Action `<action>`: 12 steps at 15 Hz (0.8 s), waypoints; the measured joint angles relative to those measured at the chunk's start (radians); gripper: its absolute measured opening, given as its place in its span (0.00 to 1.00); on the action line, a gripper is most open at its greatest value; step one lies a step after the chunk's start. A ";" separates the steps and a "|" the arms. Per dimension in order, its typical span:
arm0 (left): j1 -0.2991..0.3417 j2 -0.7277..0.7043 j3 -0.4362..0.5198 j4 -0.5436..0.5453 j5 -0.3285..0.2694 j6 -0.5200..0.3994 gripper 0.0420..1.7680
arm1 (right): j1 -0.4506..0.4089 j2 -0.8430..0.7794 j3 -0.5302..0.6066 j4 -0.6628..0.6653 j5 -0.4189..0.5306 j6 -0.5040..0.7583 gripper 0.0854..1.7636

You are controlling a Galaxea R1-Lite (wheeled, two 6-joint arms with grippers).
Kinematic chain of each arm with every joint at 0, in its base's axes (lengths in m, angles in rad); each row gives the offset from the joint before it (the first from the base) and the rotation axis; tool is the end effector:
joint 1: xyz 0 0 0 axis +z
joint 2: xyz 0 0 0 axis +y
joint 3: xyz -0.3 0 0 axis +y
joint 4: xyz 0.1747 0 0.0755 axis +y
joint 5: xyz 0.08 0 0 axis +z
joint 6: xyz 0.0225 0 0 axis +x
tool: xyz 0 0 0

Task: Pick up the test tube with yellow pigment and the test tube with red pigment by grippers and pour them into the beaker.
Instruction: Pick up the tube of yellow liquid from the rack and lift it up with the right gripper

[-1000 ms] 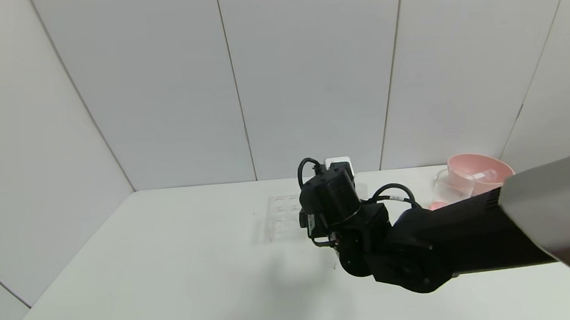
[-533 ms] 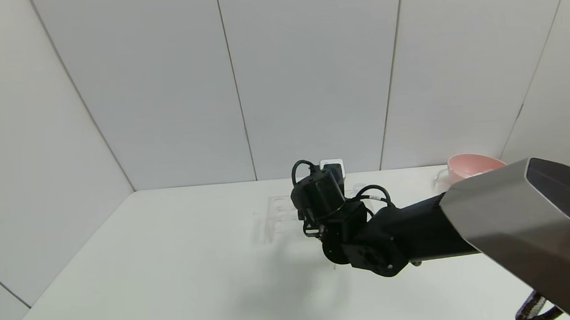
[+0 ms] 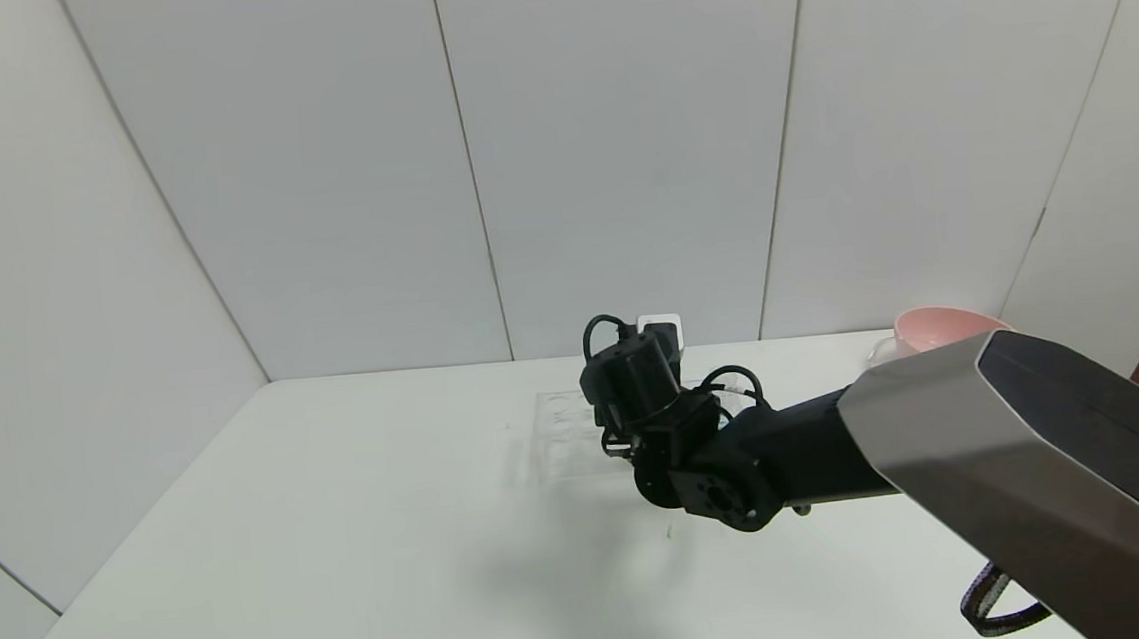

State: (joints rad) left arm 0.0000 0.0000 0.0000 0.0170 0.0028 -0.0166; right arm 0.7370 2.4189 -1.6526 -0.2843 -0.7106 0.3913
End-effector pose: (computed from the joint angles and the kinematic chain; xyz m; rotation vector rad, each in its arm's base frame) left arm -0.0228 0.0001 0.0738 -0.0166 0.0170 0.0029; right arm 0.3721 0.3179 0.0867 0.0678 0.3578 -0.0446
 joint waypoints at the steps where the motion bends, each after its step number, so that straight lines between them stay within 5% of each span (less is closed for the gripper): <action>1: 0.000 0.000 0.000 0.000 0.000 0.000 0.97 | 0.000 0.002 -0.001 0.000 0.000 0.000 0.97; 12: 0.000 0.000 0.000 0.000 0.000 0.000 0.97 | 0.007 0.003 0.002 0.002 0.000 -0.002 0.94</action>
State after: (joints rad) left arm 0.0000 0.0000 0.0000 0.0170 0.0028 -0.0166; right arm 0.7436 2.4217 -1.6506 -0.2821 -0.7102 0.3891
